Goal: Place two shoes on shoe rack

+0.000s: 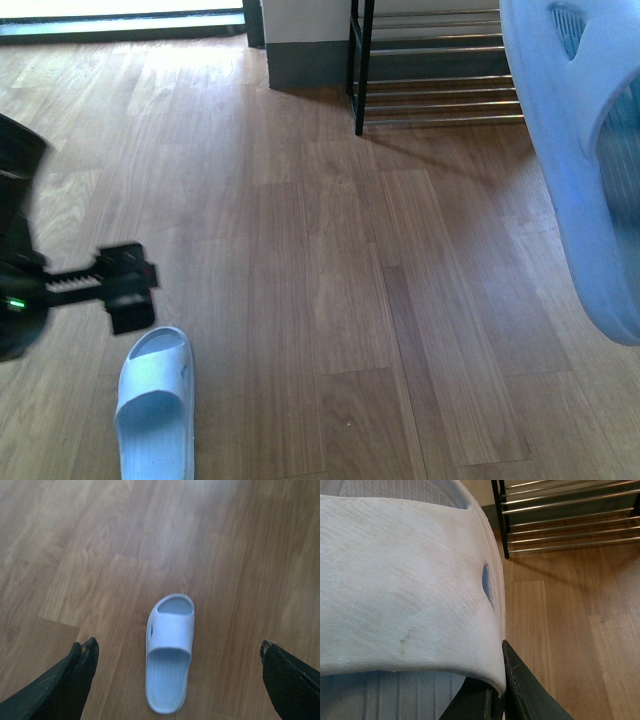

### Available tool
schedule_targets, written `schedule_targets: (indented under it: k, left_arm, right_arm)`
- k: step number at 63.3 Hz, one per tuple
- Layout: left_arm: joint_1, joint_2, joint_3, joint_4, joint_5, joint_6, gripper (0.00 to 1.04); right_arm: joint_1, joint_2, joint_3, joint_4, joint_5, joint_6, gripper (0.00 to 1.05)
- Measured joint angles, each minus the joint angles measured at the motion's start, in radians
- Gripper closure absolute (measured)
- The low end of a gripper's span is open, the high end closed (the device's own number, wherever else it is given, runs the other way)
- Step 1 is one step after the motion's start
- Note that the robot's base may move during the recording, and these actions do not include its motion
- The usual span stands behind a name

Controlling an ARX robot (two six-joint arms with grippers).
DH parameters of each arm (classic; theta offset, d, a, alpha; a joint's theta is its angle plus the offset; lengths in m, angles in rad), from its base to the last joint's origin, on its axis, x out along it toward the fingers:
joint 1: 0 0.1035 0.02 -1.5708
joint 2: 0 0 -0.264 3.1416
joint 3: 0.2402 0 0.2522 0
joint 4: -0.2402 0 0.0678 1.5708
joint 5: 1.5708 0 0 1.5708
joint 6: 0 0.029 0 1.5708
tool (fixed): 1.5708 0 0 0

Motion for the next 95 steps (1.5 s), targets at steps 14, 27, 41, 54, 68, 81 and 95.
schedule_targets:
  k: [14,27,41,54,68,81,95]
  left_arm:
    - [-0.037,0.464,0.246,-0.050,0.068,-0.075,0.09]
    - [-0.055,0.735,0.439,-0.075,0.114,-0.086,0.09]
    - [-0.041,0.933,0.624,-0.090,0.123,-0.053,0.09]
    - [-0.013,1.058,0.756,-0.076,0.089,-0.009,0.09]
    - [-0.008,1.068,0.785,-0.061,0.054,0.000,0.26]
    - [-0.019,1.067,0.777,-0.065,0.040,-0.002,0.53]
    - [-0.025,1.050,0.734,-0.058,0.026,-0.021,0.83]
  right_arm:
    - [0.000,0.000,0.000,0.000,0.000,0.000,1.03]
    - [0.000,0.000,0.000,0.000,0.000,0.000,1.03]
    - [0.000,0.000,0.000,0.000,0.000,0.000,1.03]
    - [0.000,0.000,0.000,0.000,0.000,0.000,1.03]
    - [0.000,0.000,0.000,0.000,0.000,0.000,1.03]
    - [0.000,0.000,0.000,0.000,0.000,0.000,1.03]
    - [0.000,0.000,0.000,0.000,0.000,0.000,1.03]
